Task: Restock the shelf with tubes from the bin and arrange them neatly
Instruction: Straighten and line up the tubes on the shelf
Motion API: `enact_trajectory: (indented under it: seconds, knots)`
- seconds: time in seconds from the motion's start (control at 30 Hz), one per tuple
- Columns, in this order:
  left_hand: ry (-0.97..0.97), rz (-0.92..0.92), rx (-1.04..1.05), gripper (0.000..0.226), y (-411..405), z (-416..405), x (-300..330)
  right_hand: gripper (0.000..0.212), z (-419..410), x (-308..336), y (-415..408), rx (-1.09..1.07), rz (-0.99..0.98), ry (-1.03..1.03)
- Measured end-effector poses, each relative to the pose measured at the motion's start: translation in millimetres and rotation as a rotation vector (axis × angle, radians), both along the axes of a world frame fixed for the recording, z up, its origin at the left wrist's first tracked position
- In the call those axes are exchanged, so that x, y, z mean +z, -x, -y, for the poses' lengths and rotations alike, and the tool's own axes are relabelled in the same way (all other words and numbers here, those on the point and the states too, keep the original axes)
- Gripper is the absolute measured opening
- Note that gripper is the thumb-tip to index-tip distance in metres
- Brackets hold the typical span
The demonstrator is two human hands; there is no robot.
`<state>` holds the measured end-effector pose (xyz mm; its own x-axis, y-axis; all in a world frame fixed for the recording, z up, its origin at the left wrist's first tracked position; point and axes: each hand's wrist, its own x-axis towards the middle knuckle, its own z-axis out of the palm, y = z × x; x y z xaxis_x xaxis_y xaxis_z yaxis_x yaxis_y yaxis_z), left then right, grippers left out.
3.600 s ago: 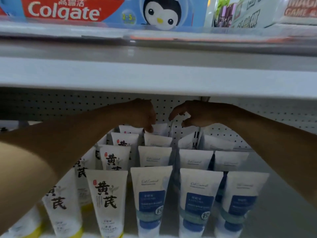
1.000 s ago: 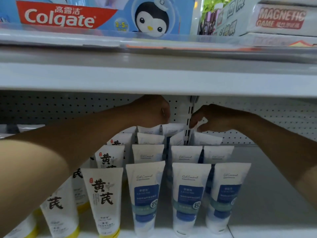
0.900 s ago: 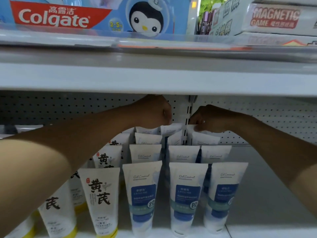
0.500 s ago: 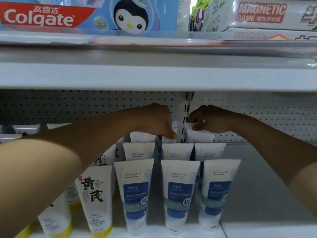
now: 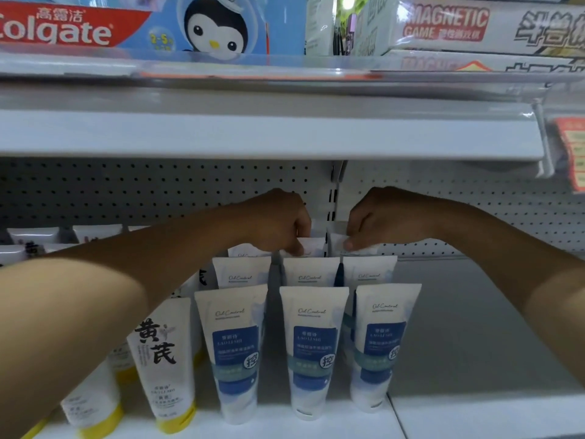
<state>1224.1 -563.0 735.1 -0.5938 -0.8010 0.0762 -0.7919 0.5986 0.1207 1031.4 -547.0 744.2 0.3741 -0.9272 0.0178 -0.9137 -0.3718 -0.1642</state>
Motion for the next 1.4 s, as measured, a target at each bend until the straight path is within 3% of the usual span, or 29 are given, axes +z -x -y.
enact_trajectory:
  seconds: [0.1, 0.2, 0.3, 0.63, 0.73, 1.0, 1.4]
  knots:
    - [0.006, -0.009, 0.007, 0.02, 0, -2, -1, 0.009, -2, -4, -2, 0.028, -0.043, -0.024]
    - [0.02, -0.008, 0.01, 0.019, 1, -3, -1, 0.018, -5, -3, 1, 0.036, -0.044, -0.022]
    - [0.032, -0.008, 0.005, 0.018, 2, -4, -1, 0.004, -8, -4, 4, 0.036, -0.005, -0.036]
    - [0.004, -0.002, 0.019, 0.019, 1, -7, -1, 0.004, -11, -8, 5, 0.068, 0.05, -0.039]
    - [-0.013, -0.006, 0.024, 0.024, 0, -8, 0, 0.016, -13, -3, 9, 0.054, 0.075, -0.016]
    - [0.0, -0.218, 0.105, 0.025, -13, -15, 24, 0.021, -21, 7, 25, 0.029, 0.226, 0.123]
    - [-0.045, -0.304, 0.105, 0.024, -29, -56, 8, 0.016, -50, -3, 11, 0.101, 0.298, 0.223]
